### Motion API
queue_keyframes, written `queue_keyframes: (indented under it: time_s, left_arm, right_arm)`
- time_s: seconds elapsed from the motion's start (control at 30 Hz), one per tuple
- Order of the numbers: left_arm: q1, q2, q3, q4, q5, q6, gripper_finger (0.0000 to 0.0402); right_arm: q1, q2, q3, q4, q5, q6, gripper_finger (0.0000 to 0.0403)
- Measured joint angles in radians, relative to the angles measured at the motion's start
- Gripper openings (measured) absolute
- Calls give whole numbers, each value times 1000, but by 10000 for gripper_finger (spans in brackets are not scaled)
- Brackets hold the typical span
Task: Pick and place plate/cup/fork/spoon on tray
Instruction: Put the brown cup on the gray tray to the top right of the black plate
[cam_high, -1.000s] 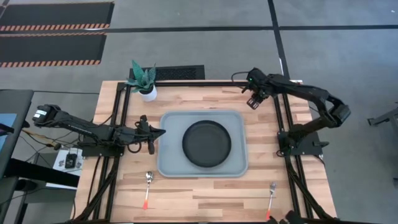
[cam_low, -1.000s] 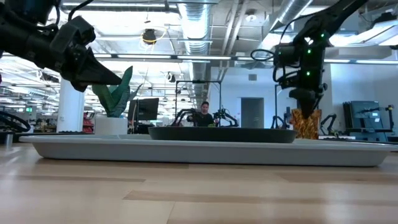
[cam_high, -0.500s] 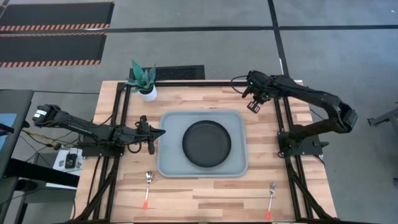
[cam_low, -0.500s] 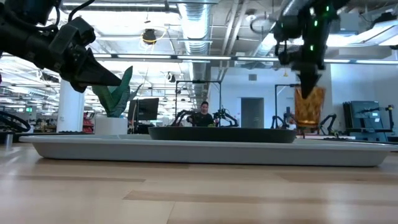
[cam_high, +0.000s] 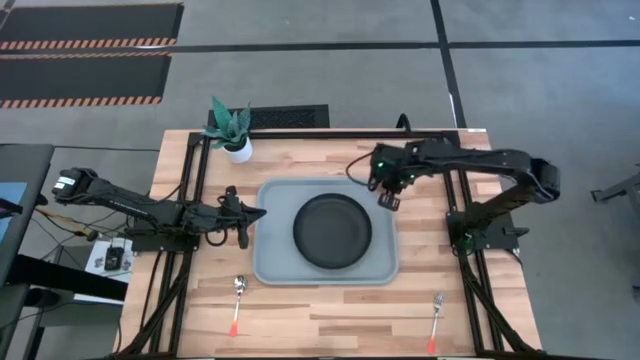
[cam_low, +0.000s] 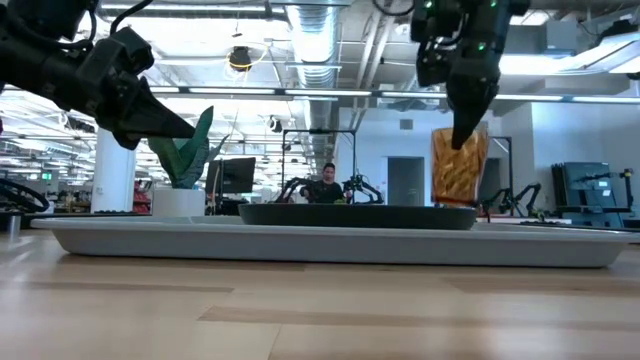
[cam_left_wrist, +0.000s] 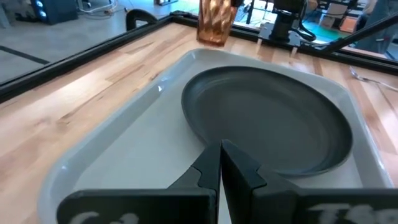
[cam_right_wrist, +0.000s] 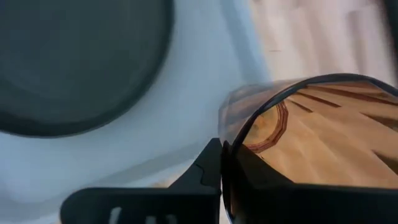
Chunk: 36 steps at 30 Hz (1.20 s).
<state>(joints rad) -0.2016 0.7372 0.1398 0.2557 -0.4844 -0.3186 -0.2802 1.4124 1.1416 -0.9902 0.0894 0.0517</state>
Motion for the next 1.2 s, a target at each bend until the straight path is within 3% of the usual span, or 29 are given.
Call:
queue_keyframes:
  time_s: [0.4,1.2]
  left_arm:
    - [0,0,0,-6,7,-9,0]
    - [0,0,0,-14,10,-9,0]
  right_arm:
    - [50,131,0,63,-21,4,23]
    - [50,147,1,89,-38,8,64]
